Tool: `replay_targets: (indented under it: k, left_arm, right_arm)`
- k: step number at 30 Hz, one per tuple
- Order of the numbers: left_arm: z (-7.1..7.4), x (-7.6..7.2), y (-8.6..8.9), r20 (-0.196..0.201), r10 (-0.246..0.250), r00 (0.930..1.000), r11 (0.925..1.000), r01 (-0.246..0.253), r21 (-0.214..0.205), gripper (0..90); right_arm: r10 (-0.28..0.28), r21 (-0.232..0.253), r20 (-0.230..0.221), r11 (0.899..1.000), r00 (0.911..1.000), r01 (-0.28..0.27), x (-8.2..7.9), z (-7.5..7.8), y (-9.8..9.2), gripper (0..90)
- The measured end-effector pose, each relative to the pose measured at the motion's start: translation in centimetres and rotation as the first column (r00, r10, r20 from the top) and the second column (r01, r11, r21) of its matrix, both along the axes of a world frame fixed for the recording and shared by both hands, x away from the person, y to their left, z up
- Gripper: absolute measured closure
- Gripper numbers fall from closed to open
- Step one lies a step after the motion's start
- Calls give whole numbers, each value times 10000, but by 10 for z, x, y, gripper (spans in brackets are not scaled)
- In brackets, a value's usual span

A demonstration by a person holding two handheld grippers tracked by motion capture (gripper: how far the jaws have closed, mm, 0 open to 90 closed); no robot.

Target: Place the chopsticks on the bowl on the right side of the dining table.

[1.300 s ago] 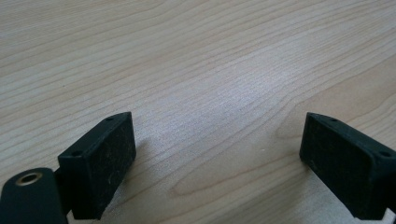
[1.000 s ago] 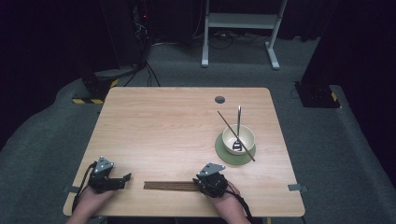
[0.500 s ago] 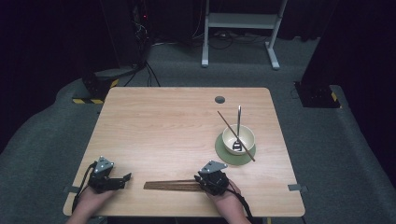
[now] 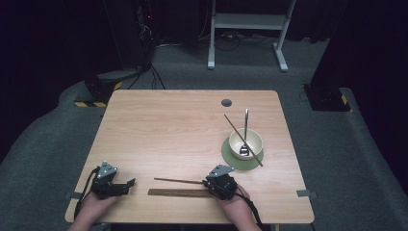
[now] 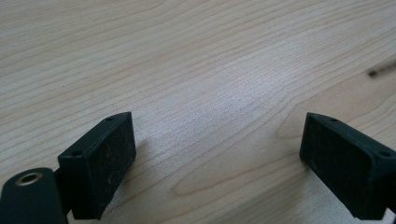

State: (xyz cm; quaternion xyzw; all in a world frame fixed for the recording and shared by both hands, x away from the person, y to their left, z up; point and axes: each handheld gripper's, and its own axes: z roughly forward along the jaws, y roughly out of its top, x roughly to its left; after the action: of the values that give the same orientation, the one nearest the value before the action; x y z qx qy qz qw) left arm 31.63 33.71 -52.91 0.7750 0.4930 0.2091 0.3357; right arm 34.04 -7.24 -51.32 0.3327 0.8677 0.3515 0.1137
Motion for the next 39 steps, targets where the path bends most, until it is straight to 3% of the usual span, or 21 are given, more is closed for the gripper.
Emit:
replay_targets:
  k: [10, 16, 20, 23, 32, 39]
  left_arm:
    - [0, 0, 0, 14, 22, 10000, 10000, -22, -5, 107]
    - [0, 0, 0, 3, 28, 10000, 10000, -28, 5, 109]
    - [0, 0, 0, 4, 1, 10000, 10000, -1, 3, 109]
    - [0, 0, 0, 5, -13, 10000, 10000, 13, 1, 109]
    - [0, 0, 0, 5, -29, 10000, 10000, 29, 4, 109]
    - [0, 0, 0, 8, -16, 10000, 10000, 16, 5, 109]
  right_arm:
    - [-276, -30, 157, 9996, 9995, 277, 9, -2, -13, 721]
    - [-69, -136, 506, 9999, 9987, 75, 9, 2, -30, 704]
    - [27, 59, 282, 10000, 9996, -29, 12, 2, -36, 707]
    - [227, -26, 142, 9997, 9996, -227, 14, -2, -36, 720]
    - [656, -118, 457, 9978, 9968, -651, 11, -4, -27, 828]
    - [669, -120, 561, 9977, 9962, -663, 10, -5, -23, 801]
